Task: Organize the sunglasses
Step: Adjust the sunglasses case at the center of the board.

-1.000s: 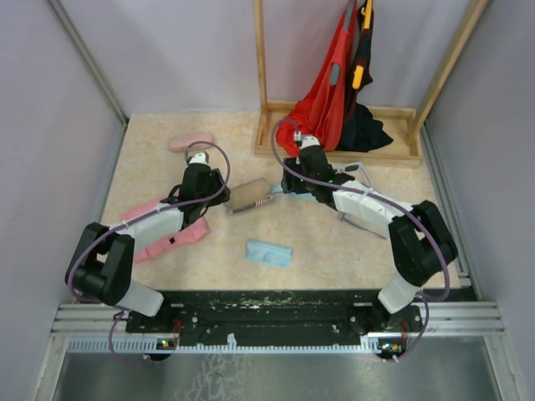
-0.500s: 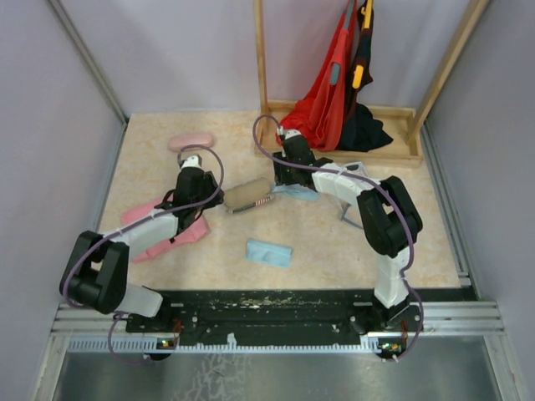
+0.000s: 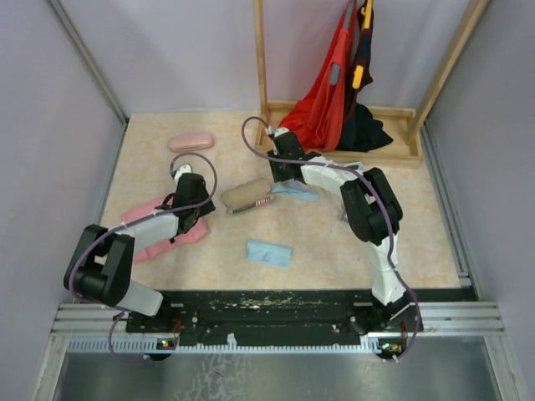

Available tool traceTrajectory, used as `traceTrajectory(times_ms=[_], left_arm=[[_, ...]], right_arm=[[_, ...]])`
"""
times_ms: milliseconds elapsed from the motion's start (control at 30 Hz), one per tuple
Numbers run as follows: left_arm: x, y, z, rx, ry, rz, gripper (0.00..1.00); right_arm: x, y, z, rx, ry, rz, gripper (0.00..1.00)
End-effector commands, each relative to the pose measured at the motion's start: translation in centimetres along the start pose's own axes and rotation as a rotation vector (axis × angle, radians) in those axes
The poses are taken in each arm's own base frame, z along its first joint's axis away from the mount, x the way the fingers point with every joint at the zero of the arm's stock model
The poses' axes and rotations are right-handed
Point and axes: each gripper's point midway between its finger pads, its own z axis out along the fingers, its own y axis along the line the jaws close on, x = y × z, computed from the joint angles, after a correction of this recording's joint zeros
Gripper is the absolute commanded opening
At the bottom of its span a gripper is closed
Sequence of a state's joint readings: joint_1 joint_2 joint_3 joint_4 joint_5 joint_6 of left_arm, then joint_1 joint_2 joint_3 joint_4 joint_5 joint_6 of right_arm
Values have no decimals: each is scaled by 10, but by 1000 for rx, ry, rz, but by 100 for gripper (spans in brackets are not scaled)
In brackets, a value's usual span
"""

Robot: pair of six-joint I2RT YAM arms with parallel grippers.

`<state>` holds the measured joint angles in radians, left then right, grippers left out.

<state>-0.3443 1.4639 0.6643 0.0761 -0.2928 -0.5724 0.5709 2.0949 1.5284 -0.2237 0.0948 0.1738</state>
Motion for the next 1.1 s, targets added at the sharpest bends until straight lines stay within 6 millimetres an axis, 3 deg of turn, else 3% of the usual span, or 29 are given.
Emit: traceTrajectory(times_ms=[0,467,1067], left_arm=[[-2,0,7,-15,5,-18,46],[23,-33,35,121,149,62,47],[46,-72,30,257,190,160,46]], right_arm=[[-25,13,4,-70,-42,-46,37],[-2,23,2,-144,6,-50,37],[19,19,-40,-156,-12,-12,37]])
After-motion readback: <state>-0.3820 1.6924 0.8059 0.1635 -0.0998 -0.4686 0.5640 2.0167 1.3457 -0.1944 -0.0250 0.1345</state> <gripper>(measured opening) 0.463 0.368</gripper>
